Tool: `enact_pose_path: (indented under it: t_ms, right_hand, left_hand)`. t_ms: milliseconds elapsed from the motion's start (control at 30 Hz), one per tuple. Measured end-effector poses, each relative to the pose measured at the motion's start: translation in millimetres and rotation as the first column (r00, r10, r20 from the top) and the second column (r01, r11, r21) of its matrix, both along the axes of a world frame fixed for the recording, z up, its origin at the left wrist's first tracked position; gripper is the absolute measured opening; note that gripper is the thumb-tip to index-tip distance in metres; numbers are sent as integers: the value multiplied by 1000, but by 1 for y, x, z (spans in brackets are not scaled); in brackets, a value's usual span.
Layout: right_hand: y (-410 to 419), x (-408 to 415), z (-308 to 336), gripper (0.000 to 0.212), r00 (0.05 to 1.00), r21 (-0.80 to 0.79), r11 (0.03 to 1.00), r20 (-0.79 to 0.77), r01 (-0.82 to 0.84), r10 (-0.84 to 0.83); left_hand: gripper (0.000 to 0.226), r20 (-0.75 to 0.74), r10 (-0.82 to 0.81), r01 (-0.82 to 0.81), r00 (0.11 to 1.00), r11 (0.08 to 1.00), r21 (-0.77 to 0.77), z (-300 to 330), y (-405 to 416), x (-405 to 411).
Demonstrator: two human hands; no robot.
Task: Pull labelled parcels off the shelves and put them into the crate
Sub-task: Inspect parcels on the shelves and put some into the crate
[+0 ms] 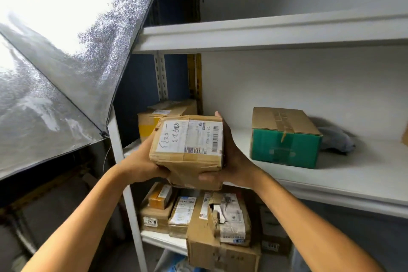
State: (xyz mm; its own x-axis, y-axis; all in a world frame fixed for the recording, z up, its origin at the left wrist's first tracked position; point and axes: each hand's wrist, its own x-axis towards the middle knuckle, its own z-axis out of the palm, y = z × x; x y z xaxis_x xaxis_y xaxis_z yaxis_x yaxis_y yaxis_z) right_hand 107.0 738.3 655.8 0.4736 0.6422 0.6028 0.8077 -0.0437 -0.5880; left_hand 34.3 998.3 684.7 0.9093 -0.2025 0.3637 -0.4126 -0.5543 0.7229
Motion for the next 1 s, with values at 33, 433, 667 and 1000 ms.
enact_pose_path:
  t_ms: [33, 433, 667, 1000]
  right_hand:
    - [0, 0, -2, 142, 998, 21, 999, 50, 41, -42]
    - [1, -14, -29, 56, 483, 365, 914, 777, 176, -403]
    - [-9, -6, -17, 114, 754, 421, 845, 421, 331, -505]
    - [-28, 42, 44, 140, 813, 566, 616, -185, 548, -553]
  left_hand:
    - [87, 83, -3, -1, 997, 999, 48, 2, -1, -1]
    - [69, 456, 71, -69, 887, 997, -21, -2, -20, 3]
    - [28, 237, 44, -6, 970, 988, -155, 4, -48, 22]
    - [63, 73, -28, 57, 997, 899, -435, 33, -124, 88]
